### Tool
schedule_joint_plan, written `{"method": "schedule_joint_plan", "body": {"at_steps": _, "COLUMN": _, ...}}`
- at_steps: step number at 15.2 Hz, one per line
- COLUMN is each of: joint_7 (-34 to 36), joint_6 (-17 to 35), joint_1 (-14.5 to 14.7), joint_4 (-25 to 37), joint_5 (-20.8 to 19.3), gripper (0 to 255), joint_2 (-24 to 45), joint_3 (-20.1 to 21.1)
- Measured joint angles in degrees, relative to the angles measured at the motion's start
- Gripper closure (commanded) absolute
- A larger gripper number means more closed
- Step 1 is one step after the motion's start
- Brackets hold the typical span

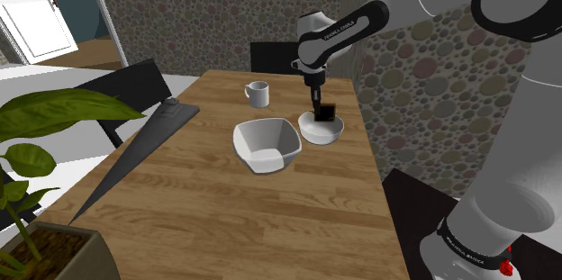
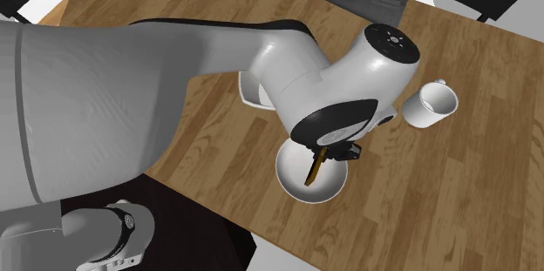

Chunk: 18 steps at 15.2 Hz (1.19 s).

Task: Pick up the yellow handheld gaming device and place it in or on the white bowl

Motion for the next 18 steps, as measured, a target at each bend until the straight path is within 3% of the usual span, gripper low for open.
{"method": "schedule_joint_plan", "body": {"at_steps": 1, "joint_7": 0.0, "joint_6": 0.0, "joint_1": 0.0, "joint_4": 0.0, "joint_5": 0.0, "gripper": 0, "joint_2": 0.0, "joint_3": 0.0}}
{"method": "schedule_joint_plan", "body": {"at_steps": 7, "joint_7": 0.0, "joint_6": 0.01, "joint_1": 0.0, "joint_4": 0.0, "joint_5": 0.0, "gripper": 0, "joint_2": 0.0, "joint_3": 0.0}}
{"method": "schedule_joint_plan", "body": {"at_steps": 11, "joint_7": -0.25, "joint_6": -5.6, "joint_1": 0.3, "joint_4": 4.7, "joint_5": 0.34, "gripper": 0, "joint_2": -0.99, "joint_3": 0.26}}
{"method": "schedule_joint_plan", "body": {"at_steps": 18, "joint_7": -0.25, "joint_6": -6.99, "joint_1": 0.41, "joint_4": 5.3, "joint_5": 0.41, "gripper": 0, "joint_2": -1.68, "joint_3": 0.34}}
